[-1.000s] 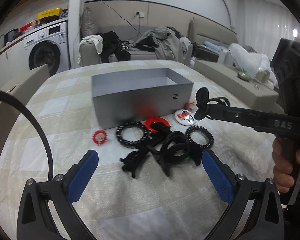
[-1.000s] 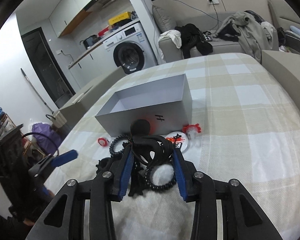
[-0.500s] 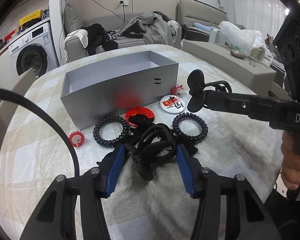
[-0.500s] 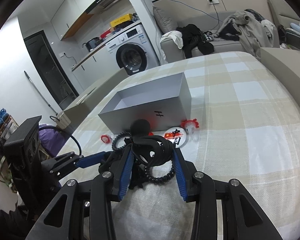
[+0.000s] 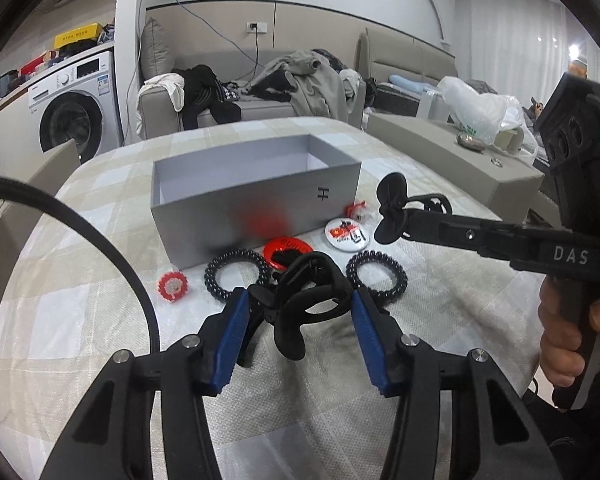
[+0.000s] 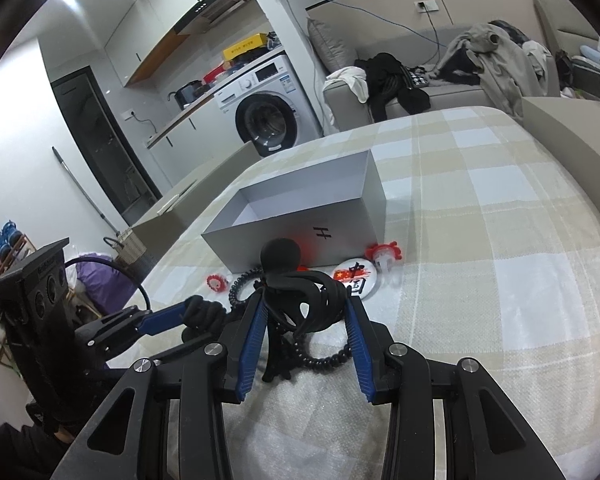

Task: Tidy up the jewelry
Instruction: 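Carry the black claw clip into the grey box and open the right gripper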

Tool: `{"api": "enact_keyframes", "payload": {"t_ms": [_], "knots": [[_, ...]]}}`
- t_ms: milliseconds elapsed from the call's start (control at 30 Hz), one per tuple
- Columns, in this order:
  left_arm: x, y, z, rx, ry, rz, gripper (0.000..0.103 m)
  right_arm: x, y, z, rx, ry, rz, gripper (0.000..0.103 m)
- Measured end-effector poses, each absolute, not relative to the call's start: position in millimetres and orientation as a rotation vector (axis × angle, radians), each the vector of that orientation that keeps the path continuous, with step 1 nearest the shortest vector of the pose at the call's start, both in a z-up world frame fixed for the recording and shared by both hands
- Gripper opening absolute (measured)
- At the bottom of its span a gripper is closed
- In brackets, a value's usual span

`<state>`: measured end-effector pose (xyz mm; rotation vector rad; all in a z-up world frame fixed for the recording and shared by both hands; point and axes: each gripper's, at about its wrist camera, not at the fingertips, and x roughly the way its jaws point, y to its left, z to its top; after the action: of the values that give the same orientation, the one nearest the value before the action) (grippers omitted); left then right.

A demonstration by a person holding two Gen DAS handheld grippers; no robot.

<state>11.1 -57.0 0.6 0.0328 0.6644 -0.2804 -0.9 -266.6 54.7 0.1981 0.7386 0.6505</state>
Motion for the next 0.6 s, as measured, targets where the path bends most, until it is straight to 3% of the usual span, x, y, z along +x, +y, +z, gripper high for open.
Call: {"api": "enact_keyframes", "payload": {"t_ms": [600], "knots": [[42,-37,42,-0.033,0.533,-0.188,0.047,27,-263,85,0.256,0.688,0.648,0.039]]}}
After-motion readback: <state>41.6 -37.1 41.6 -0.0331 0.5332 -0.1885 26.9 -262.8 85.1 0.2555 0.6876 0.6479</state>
